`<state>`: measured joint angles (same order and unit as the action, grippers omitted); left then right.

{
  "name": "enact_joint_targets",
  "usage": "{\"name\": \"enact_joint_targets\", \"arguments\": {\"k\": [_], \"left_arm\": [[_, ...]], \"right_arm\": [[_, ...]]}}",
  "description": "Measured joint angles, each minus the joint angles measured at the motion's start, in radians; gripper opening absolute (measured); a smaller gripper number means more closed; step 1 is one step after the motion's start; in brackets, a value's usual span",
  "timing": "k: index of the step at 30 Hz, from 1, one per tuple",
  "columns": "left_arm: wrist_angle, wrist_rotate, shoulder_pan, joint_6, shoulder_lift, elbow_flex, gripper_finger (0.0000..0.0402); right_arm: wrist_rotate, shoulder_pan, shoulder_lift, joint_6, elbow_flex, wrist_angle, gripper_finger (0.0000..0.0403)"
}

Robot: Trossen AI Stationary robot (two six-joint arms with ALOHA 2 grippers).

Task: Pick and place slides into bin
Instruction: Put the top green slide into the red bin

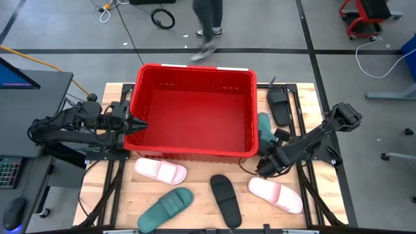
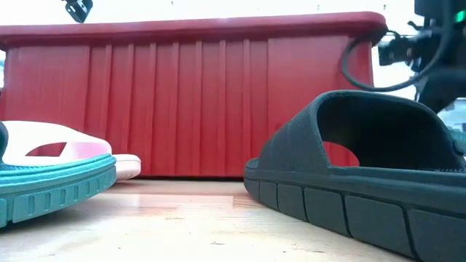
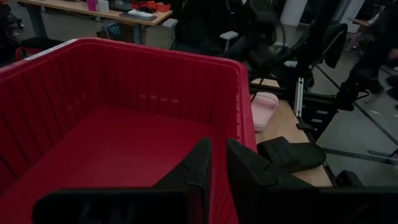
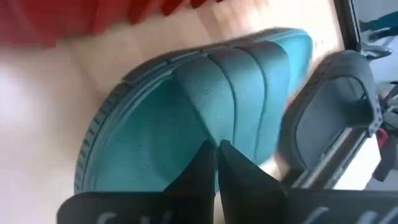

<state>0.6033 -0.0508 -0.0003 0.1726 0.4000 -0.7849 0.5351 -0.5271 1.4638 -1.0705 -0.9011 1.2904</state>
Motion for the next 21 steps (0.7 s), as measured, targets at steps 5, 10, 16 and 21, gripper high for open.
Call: {"name": "enact_joint_targets", "arguments": {"k": [5, 10, 16, 21], "left_arm": [[0.0, 0.0, 0.0, 0.0, 0.0, 0.0, 0.005], [0.0, 0.0, 0.0, 0.0, 0.0, 0.0, 0.0049], [0.0, 0.0, 0.0, 0.001, 0.0, 0.0, 0.0052], [0.0, 0.0, 0.0, 0.0, 0.0, 0.0, 0.0052]], "right_arm": [[-0.155, -0.045, -0.007, -0.017, -0.171, 0.114, 0.0003], [-0.228, -0.111, -0.007, -0.023, -0.321, 0.135, 0.0002], [-0.237, -0.197, -0.006, -0.187, -0.481, 0.254, 0.0001], [-0.314, -0.261, -0.012, -0.304, -0.577, 0.28, 0.0]]}}
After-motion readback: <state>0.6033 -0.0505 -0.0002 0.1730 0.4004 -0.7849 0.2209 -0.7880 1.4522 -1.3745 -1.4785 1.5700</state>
